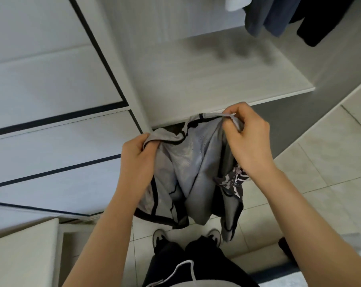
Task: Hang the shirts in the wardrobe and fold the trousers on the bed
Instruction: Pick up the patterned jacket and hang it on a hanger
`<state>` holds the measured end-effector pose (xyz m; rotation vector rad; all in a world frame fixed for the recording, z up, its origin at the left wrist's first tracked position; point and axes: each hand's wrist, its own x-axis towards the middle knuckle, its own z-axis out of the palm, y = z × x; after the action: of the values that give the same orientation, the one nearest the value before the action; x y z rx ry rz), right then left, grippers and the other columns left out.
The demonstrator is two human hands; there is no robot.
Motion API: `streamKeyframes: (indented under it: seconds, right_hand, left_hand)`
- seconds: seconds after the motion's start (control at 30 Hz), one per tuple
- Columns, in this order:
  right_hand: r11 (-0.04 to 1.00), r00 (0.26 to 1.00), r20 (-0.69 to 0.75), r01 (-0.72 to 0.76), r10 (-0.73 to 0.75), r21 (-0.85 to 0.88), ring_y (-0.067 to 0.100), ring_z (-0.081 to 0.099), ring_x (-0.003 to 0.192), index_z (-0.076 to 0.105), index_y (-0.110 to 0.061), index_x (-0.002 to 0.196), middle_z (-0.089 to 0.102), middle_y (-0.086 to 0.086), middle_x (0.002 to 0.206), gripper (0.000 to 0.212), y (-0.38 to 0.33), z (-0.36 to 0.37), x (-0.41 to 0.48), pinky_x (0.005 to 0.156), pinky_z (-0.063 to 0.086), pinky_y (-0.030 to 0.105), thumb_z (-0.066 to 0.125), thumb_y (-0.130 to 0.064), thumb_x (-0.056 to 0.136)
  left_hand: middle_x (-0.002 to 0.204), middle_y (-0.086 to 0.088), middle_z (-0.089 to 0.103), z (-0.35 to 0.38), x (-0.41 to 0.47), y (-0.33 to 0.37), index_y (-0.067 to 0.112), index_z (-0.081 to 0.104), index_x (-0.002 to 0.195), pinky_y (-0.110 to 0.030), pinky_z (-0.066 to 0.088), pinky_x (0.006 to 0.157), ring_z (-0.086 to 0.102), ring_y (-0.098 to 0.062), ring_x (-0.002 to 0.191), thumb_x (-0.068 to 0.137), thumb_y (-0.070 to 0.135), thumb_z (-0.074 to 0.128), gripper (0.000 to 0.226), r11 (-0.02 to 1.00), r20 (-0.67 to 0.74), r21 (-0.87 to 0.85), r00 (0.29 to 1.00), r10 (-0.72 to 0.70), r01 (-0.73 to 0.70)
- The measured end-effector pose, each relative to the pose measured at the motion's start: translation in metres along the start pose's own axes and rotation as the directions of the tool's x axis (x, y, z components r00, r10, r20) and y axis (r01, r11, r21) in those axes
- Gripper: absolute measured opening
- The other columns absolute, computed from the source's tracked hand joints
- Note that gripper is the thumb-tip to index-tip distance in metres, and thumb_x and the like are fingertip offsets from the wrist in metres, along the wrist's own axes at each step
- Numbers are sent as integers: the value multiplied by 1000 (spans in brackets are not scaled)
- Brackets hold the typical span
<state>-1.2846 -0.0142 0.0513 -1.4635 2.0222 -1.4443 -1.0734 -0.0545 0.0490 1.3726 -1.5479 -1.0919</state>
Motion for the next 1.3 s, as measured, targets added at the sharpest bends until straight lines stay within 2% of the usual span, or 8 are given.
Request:
streamKeyframes:
  seconds: [0.13, 0.23, 0.37, 0.47, 0.57, 0.87, 1.13, 1.3]
  right_hand:
    - [995, 998, 60, 22, -16, -100, 21, 42, 60, 50, -20, 87, 47, -9, 60, 10, 12, -21, 22, 63, 43, 40, 43, -16, 82]
    - [994, 1000, 14, 29, -27, -108, 16, 43, 62, 50, -20, 93, 46, -10, 62, 17, 18, -32, 44, 63, 40, 39, 40, -12, 82]
    - [990, 997, -29, 70, -74, -121, 20, 47, 64, 52, -19, 103, 45, -9, 62, 19, 14, -38, 80, 62, 39, 39, 40, -13, 89]
    - [977, 993, -12, 116, -120, -176, 31, 56, 79, 56, -16, 105, 60, 2, 81, 18, 5, -42, 111, 70, 45, 42, 43, -14, 93]
    - [957, 979, -29, 193, -204, -217, 32, 60, 87, 60, -15, 106, 67, 6, 94, 17, -1, -54, 145, 74, 48, 44, 48, -24, 98]
    - [918, 919, -110, 358, -378, -170, 25, 63, 78, 61, -14, 92, 66, 0, 80, 28, -53, -57, 252, 69, 49, 46, 53, -41, 97]
    - [794, 770, -211, 550, -602, -260, 20, 58, 76, 61, -19, 92, 61, -5, 78, 23, -109, -76, 315, 65, 48, 42, 52, -39, 98]
    - [682, 641, -249, 623, -726, -384, 17, 58, 82, 63, -22, 96, 63, -7, 87, 19, -143, -97, 330, 62, 49, 39, 49, -35, 99]
  left_hand:
    - [78, -9, 54, 23, 12, 18, -12, 60, 85, -34, 40, 70, 46, -16, 73, 97, 21, 53, 36, 993, -63, -104, 996, -56, 50]
    - [84, -10, 57, 35, 27, 31, -11, 60, 91, -37, 43, 75, 50, -18, 78, 95, 26, 53, 38, 987, -93, -151, 994, -60, 45]
    - [73, -5, 49, 58, 54, 56, -8, 55, 83, -32, 37, 64, 42, -15, 69, 94, 24, 51, 34, 985, -145, -164, 989, 32, -56]
    - [60, 4, 39, 78, 79, 80, 12, 48, 67, -26, 30, 54, 34, -9, 59, 98, 17, 50, 31, 980, -165, -162, 983, 86, -113]
    - [59, 6, 35, 86, 109, 105, 11, 45, 69, -23, 28, 51, 31, -6, 57, 98, 17, 49, 30, 969, -199, -131, 963, 180, -208]
    - [55, 7, 32, 85, 202, 179, 15, 38, 62, -19, 29, 48, 31, -5, 49, 100, 17, 51, 41, 894, -296, 31, 851, 435, -446]
    - [53, 5, 33, 46, 263, 223, 7, 42, 60, -20, 26, 48, 30, -6, 48, 96, 13, 57, 39, 805, -484, 239, 652, 583, -543]
    - [51, -6, 42, 27, 273, 217, 9, 44, 58, -40, 37, 50, 41, -27, 50, 92, 18, 65, 40, 807, -552, 396, 588, 591, -439]
